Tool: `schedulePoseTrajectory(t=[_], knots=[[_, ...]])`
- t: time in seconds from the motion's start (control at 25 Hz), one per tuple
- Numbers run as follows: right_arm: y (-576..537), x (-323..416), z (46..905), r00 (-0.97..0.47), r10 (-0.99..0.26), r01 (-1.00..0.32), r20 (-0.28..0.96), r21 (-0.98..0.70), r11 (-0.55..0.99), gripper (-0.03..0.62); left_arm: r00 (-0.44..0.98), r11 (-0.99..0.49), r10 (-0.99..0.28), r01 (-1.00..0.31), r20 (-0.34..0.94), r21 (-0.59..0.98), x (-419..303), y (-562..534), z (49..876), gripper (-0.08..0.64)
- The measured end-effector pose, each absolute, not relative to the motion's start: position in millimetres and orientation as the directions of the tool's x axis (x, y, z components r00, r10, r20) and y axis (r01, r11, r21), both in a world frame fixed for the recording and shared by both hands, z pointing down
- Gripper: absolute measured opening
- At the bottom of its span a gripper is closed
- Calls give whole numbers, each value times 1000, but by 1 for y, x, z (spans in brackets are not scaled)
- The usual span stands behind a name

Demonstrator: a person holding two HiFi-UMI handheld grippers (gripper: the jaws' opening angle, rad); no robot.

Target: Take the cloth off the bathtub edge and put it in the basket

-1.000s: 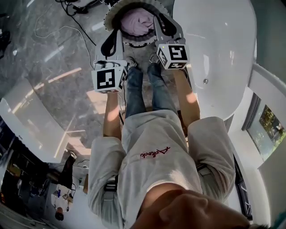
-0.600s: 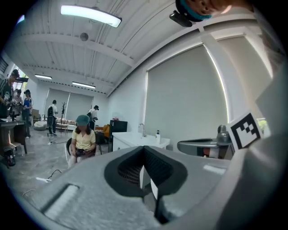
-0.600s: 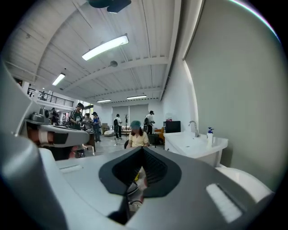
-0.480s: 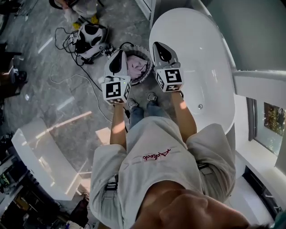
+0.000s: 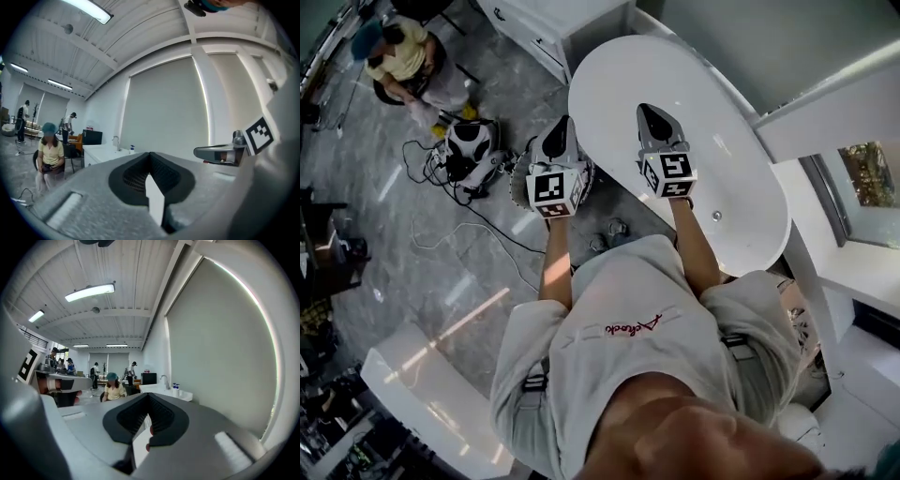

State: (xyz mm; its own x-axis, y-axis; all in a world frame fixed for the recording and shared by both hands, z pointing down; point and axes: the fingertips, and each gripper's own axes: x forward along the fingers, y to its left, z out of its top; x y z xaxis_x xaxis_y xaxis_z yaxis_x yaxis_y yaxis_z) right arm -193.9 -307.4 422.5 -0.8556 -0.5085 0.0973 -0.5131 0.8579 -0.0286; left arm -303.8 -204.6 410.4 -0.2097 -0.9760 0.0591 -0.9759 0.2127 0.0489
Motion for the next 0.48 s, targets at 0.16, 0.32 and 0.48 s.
schedulePoseTrajectory(t=[0.16, 0.32, 0.48], knots=[[-317, -143, 415, -774, -625, -630, 99, -23, 777, 6, -64, 65, -997, -996, 34, 54, -264, -233, 401, 0], [-313, -93, 410, -675, -731, -736, 98, -15, 677, 6, 79, -77, -997, -995, 23, 64, -228, -250, 396, 0], [-306, -42, 407, -569, -817, -821, 94, -8, 571, 6, 204, -203, -979, -977, 17, 66, -186, -260, 395, 0]])
